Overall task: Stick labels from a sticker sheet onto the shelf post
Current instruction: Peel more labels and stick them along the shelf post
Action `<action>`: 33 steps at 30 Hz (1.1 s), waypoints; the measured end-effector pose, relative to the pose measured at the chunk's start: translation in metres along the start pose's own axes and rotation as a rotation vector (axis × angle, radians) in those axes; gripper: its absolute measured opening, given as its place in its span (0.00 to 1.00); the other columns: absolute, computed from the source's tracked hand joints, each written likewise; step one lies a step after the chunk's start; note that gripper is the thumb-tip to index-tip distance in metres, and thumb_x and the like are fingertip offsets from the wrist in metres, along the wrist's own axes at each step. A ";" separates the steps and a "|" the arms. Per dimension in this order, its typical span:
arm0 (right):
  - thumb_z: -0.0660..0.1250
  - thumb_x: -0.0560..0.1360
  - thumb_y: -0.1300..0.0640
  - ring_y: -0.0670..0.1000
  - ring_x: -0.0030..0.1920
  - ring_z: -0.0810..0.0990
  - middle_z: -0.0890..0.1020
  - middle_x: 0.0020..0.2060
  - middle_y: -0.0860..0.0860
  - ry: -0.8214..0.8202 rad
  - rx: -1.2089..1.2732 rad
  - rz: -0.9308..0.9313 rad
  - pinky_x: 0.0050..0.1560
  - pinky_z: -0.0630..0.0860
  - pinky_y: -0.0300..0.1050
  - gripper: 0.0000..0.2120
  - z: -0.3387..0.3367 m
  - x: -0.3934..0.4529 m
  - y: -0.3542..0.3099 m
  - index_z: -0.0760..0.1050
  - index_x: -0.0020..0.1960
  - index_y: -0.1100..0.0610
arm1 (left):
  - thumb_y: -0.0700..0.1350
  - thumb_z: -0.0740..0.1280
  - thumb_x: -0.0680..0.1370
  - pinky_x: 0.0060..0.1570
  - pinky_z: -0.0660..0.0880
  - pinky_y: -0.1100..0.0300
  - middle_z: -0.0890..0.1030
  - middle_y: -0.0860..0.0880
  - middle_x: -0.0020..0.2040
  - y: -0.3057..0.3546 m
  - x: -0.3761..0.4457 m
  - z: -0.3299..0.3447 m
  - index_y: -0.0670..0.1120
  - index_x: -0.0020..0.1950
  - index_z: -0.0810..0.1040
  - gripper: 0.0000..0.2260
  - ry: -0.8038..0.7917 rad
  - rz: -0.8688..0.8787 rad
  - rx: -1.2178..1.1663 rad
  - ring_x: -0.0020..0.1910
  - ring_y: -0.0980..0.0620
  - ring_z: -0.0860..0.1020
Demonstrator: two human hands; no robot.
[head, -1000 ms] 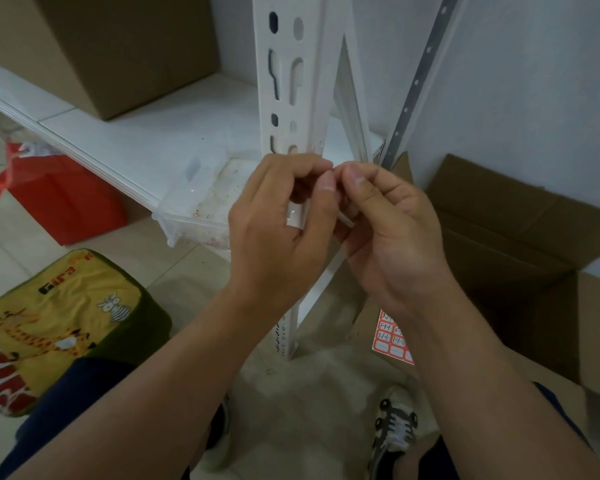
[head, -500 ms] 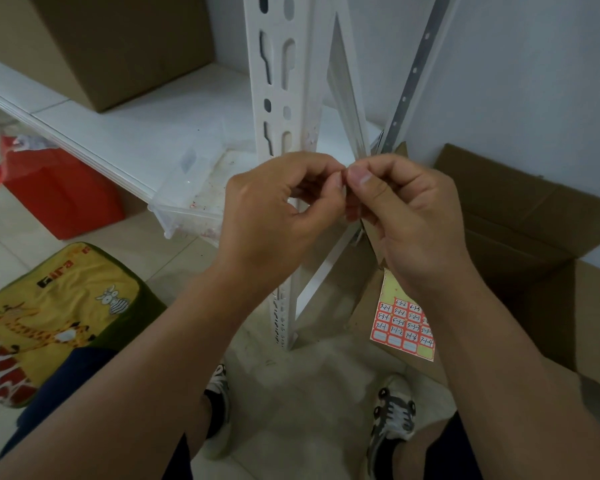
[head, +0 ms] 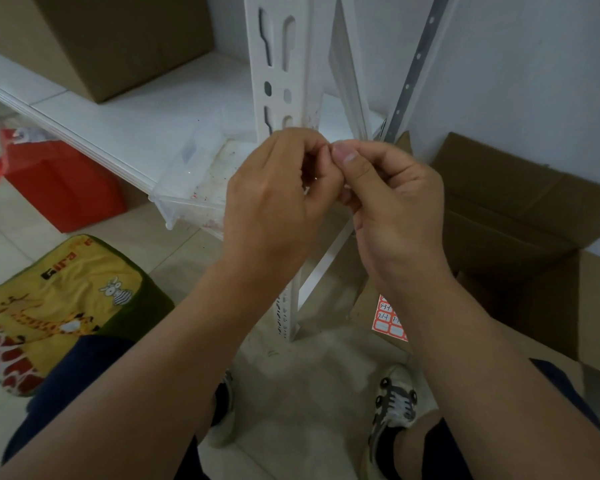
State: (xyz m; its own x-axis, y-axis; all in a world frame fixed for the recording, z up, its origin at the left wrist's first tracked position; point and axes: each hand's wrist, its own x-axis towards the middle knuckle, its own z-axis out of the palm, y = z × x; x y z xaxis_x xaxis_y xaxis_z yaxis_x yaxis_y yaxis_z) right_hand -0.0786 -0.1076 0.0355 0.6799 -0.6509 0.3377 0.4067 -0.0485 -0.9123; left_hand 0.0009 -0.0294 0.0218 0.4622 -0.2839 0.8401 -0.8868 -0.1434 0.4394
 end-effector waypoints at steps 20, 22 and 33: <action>0.55 0.83 0.57 0.46 0.35 0.73 0.72 0.32 0.49 -0.122 0.134 0.257 0.37 0.74 0.40 0.14 0.005 -0.002 -0.007 0.70 0.39 0.57 | 0.45 0.61 0.79 0.30 0.72 0.69 0.77 0.58 0.28 0.012 0.005 -0.003 0.52 0.35 0.74 0.12 -0.088 -0.376 -0.345 0.28 0.60 0.76; 0.56 0.81 0.57 0.48 0.39 0.73 0.73 0.35 0.49 -0.146 0.145 0.245 0.39 0.75 0.41 0.11 0.003 -0.001 -0.006 0.70 0.41 0.56 | 0.41 0.63 0.80 0.32 0.73 0.67 0.78 0.56 0.32 0.012 0.005 -0.004 0.47 0.40 0.75 0.08 -0.091 -0.373 -0.407 0.30 0.59 0.78; 0.66 0.74 0.59 0.47 0.32 0.75 0.74 0.30 0.50 -0.151 0.264 0.355 0.34 0.75 0.41 0.05 -0.007 0.007 -0.013 0.77 0.42 0.59 | 0.38 0.69 0.78 0.41 0.79 0.59 0.81 0.46 0.43 0.006 0.003 -0.009 0.44 0.51 0.78 0.03 -0.074 -0.164 -0.410 0.40 0.53 0.81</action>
State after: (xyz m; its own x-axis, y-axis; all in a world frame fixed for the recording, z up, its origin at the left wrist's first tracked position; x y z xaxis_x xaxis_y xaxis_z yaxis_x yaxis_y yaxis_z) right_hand -0.0836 -0.1169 0.0477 0.8784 -0.4738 0.0629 0.2608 0.3650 -0.8937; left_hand -0.0034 -0.0230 0.0300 0.5816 -0.3582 0.7303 -0.7200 0.1912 0.6671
